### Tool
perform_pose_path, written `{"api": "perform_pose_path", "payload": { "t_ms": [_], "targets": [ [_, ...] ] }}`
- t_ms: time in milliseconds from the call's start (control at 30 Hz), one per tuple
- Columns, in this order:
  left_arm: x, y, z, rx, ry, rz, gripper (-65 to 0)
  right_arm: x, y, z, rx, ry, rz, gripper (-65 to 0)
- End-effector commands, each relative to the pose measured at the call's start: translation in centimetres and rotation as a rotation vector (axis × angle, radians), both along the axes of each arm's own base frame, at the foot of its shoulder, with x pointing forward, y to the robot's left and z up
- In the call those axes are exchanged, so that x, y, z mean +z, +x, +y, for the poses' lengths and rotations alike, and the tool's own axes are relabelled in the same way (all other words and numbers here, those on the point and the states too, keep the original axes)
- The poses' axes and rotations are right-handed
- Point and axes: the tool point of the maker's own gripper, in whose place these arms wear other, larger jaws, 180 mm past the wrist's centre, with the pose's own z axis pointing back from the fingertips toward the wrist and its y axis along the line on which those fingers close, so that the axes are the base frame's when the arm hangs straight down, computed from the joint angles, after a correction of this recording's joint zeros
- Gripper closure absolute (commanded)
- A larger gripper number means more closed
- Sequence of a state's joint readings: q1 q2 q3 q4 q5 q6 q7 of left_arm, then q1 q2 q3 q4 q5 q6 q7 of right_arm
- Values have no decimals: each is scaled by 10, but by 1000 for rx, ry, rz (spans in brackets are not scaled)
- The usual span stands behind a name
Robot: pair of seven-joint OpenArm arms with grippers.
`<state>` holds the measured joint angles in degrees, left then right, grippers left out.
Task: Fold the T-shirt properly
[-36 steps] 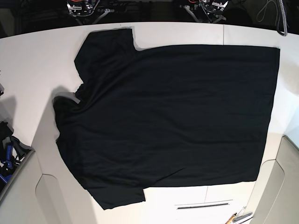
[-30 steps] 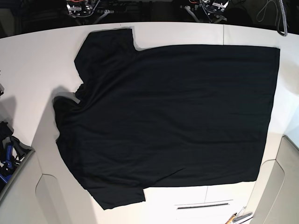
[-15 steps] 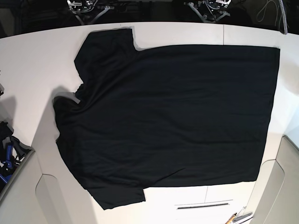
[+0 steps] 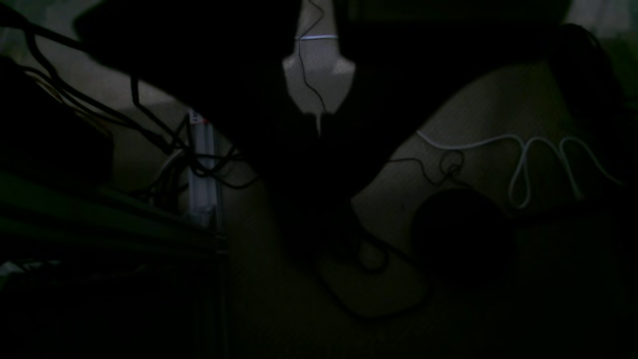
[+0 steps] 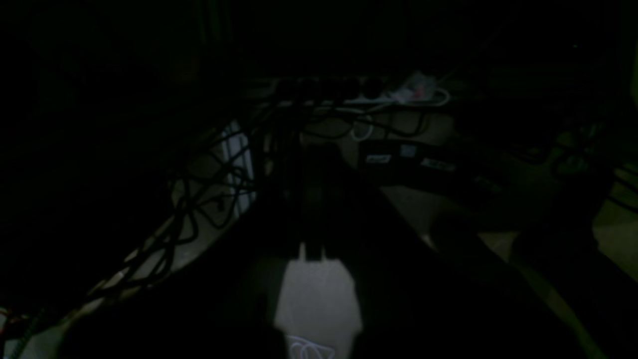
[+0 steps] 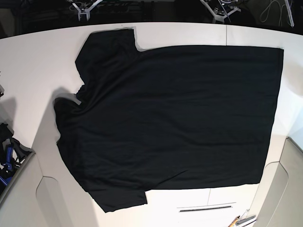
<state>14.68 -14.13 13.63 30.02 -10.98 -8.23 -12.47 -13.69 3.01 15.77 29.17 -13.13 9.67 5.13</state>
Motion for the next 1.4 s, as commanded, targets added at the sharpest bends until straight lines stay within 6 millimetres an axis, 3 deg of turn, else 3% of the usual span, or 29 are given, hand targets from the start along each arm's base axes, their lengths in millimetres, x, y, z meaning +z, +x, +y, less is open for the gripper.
{"api": "perform_pose_path", "payload": {
  "t_ms": [0,133,300,500,733,867,1033,1233,1367],
  "targets": [
    [2,2,4,-3,5,-13,0,2,2,-4,0,-4,-15,0],
    [2,-4,4,-3,6,-5,0,6,-5,-7,-21,-7,-22,0],
    [6,-25,7,-16,2,13,0,16,-25,-14,-9,-29,-28,0],
    [29,-40,28,-19,-11,-20,0,38,-44,-25,-105,-24,-77,0],
    [59,-67,55,67,-95,-30,0,78,-55,-36,-182,60,-166,0],
    [87,-64,67,144,-206,-94,0,103,-53,-44,-182,59,-219,0],
    [139,-50,72,163,-368,-211,0,139,-43,-44,-132,53,-294,0],
    [181,-36,106,252,-334,-267,0,187,-12,-39,-75,61,-422,0],
    [194,-29,128,356,-343,-279,0,217,14,-31,-44,72,-512,0]
  ]
}}
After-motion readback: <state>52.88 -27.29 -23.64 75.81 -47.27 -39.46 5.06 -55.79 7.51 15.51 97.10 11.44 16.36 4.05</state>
